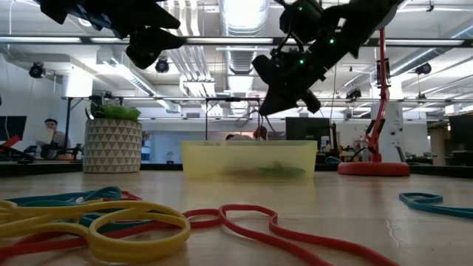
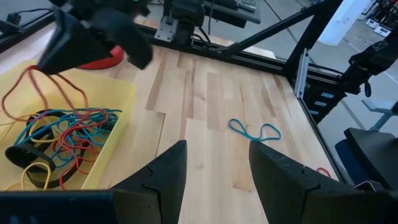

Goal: Pick and place rubber bands into bin
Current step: Put the red rubber band into the yellow bin, then put the blue rubber band into the yellow bin

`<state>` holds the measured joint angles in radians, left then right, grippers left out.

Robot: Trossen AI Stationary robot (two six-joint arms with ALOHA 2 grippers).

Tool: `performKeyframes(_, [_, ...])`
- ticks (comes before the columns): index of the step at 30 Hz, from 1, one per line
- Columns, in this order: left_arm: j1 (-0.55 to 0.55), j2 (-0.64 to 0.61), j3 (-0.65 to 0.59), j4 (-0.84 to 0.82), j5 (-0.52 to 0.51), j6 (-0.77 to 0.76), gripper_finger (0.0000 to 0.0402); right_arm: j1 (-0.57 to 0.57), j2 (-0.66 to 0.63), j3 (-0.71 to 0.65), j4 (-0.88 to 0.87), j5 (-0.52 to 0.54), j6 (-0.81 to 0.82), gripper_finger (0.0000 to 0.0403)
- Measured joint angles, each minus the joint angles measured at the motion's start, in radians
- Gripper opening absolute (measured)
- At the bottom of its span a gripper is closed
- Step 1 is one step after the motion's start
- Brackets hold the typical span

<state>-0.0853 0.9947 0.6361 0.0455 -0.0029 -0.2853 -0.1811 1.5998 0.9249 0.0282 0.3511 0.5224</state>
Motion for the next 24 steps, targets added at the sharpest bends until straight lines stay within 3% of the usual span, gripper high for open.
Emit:
performKeyframes(9, [0.0, 0.0, 0.0, 0.007, -0.017, -0.07, 0.0158, -0.113, 0.002, 0.0, -0.107, -0.198, -0.01, 0.0008])
performKeyframes(16, [0.0, 0.004, -0.001, 0.044, -0.062, -0.078, 0.0158, -0.121, 0.006, 0.0, -0.157, -0.306, -0.059, 0.0011])
performKeyframes(24, [0.0, 0.042, -0.002, 0.097, -0.093, -0.101, 0.0158, -0.121, 0.006, 0.0, -0.158, -0.333, -0.115, 0.0082])
